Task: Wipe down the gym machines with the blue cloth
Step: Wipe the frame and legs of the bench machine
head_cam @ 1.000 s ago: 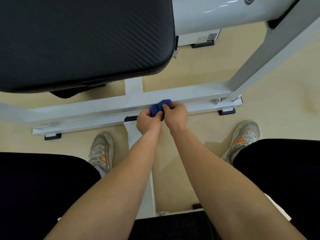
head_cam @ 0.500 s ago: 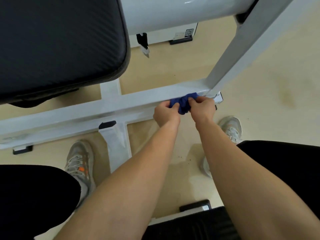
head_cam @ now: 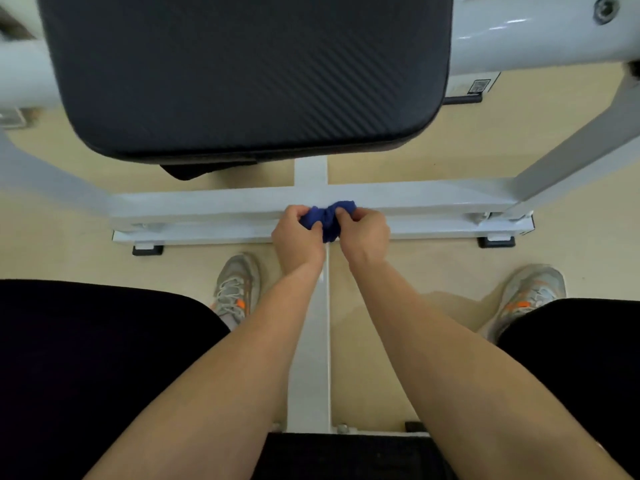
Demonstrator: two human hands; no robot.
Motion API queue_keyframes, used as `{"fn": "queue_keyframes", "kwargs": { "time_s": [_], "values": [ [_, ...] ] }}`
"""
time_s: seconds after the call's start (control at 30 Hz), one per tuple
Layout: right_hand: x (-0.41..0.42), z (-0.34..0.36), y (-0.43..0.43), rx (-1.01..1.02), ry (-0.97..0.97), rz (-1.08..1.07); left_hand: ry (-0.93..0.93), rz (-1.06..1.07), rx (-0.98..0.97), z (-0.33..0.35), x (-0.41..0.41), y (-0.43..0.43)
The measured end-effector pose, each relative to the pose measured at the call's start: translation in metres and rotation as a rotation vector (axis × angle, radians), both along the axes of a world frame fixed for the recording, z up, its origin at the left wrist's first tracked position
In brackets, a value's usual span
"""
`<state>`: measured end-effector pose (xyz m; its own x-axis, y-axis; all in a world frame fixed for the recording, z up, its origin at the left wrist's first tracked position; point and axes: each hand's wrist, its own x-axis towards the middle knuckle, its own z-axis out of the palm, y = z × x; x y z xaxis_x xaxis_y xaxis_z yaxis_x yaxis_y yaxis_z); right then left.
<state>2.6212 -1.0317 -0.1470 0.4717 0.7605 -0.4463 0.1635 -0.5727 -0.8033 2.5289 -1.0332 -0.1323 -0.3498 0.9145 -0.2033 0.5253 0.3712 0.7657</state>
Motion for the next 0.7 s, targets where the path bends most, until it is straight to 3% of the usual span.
{"fn": "queue_keyframes", "kwargs": {
  "time_s": [0.17,0.4,0.53,0.7],
  "values": [
    [-0.02,0.005,0.002,-0.015,0.001,0.05,-0.007,0.086,0.005,-0.011,-0.034,-0.006],
    [0.001,0.015,-0.009,0.043,0.083,0.099,0.063,-0.153,-0.057,-0.017,-0.024,-0.002],
    [0.004,0.014,-0.016,0.045,-0.002,0.1,0.036,-0.123,0.006,-0.011,-0.033,0.01],
    [-0.024,0.013,-0.017,0.165,-0.102,0.35,0.071,-0.001,0.117,-0.008,-0.051,0.009]
  ]
}}
